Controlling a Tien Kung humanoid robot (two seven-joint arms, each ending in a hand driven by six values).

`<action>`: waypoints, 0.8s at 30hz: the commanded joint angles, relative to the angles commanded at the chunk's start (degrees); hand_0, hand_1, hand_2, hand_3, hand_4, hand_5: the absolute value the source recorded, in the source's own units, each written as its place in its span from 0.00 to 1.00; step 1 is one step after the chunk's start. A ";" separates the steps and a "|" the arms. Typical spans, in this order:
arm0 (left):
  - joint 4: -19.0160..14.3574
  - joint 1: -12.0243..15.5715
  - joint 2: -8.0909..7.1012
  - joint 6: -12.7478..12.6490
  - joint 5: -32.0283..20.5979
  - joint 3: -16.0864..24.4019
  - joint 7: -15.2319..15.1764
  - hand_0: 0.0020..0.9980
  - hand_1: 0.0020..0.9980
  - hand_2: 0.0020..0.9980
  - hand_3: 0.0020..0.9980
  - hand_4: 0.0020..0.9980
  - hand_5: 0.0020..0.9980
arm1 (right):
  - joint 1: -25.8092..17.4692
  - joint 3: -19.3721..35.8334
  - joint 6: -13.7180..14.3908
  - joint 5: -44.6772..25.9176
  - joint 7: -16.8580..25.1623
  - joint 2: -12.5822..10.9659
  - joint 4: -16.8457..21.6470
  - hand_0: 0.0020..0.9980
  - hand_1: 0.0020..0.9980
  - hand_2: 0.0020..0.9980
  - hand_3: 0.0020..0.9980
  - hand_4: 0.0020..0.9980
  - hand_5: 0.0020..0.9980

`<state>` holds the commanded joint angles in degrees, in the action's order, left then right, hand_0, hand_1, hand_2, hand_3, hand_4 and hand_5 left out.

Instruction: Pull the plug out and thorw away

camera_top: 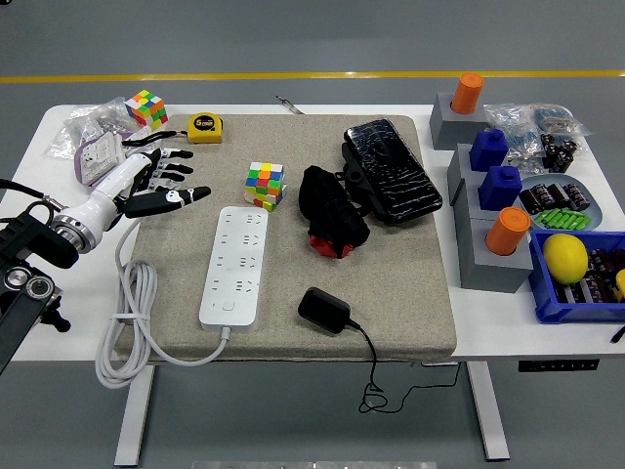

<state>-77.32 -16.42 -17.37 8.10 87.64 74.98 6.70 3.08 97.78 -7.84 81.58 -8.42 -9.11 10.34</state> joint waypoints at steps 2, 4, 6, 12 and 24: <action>-0.03 0.17 0.04 0.01 0.04 0.10 0.07 0.56 0.76 0.75 0.84 1.00 0.51 | 0.19 2.05 0.12 1.55 -0.35 0.34 -0.02 0.64 0.68 0.69 0.61 1.00 0.49; 0.00 0.24 0.05 0.09 0.05 0.05 0.17 0.56 0.76 0.75 0.84 1.00 0.51 | 0.20 4.69 0.26 2.81 -0.42 0.79 -0.02 0.64 0.68 0.69 0.61 1.00 0.49; 0.04 0.29 0.08 0.11 0.08 0.11 0.25 0.56 0.76 0.75 0.84 1.00 0.51 | 0.20 3.97 0.12 2.37 -0.42 0.99 -0.02 0.64 0.68 0.69 0.61 1.00 0.49; 0.04 0.63 0.09 0.17 0.19 0.46 0.30 0.56 0.76 0.75 0.84 1.00 0.51 | 0.25 2.74 0.17 1.75 -0.54 1.21 -0.02 0.64 0.68 0.69 0.61 1.00 0.49; 0.12 0.74 0.10 0.14 0.28 0.51 0.27 0.56 0.76 0.75 0.84 1.00 0.51 | 0.61 3.30 0.37 2.55 -1.34 1.10 -0.02 0.64 0.68 0.69 0.61 1.00 0.49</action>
<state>-77.20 -15.68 -17.27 8.24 87.92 75.48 6.98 3.69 101.08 -7.47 84.13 -9.76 -8.01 10.31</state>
